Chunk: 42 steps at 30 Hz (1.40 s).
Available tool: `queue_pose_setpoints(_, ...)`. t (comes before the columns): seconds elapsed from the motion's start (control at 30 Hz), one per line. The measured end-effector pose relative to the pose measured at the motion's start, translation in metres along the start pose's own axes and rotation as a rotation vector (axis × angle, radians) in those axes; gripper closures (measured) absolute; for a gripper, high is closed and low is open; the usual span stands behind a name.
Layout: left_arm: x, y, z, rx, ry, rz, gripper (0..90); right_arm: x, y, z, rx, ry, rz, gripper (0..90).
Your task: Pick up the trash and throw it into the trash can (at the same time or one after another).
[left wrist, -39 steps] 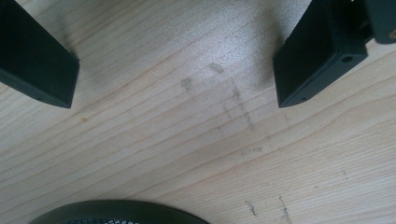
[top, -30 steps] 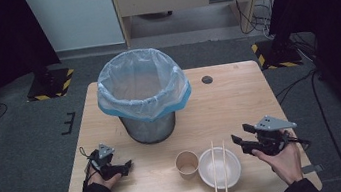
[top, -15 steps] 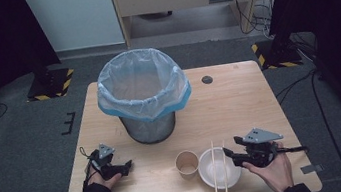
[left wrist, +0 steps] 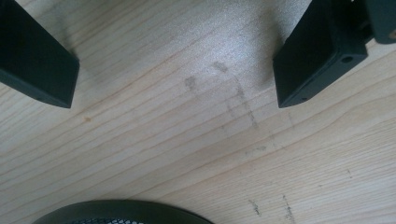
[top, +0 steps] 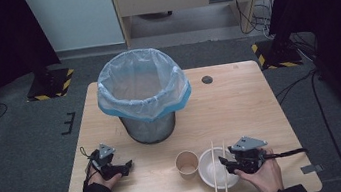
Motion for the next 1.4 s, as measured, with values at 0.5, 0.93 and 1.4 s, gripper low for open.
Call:
queue_pose_setpoints(0.5, 0.0, 0.0, 0.0, 0.001, 0.001, 0.0, 0.0, 0.014, 0.004, 0.001, -0.052, -0.023, 0.067, 60.1)
queue_pose_setpoints(0.93, 0.0, 0.0, 0.0, 0.001, 0.001, 0.0, 0.0, 0.01, 0.002, -0.001, -0.054, -0.047, 0.06, 63.9)
queue_pose_setpoints(1.4, 0.0, 0.0, 0.0, 0.001, 0.001, 0.0, 0.0, 0.008, 0.01, -0.002, 0.013, -0.05, 0.099, 79.0)
Point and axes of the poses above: each handheld gripper's, and its own axes: x roughly forward along the jaws, y roughly out of its underside, z roughly to its left, the point moved 8 cm from there along x, roughly forward along the jaws, and after that the axes turned 13 degrees about -x, right-handed, at the moved point
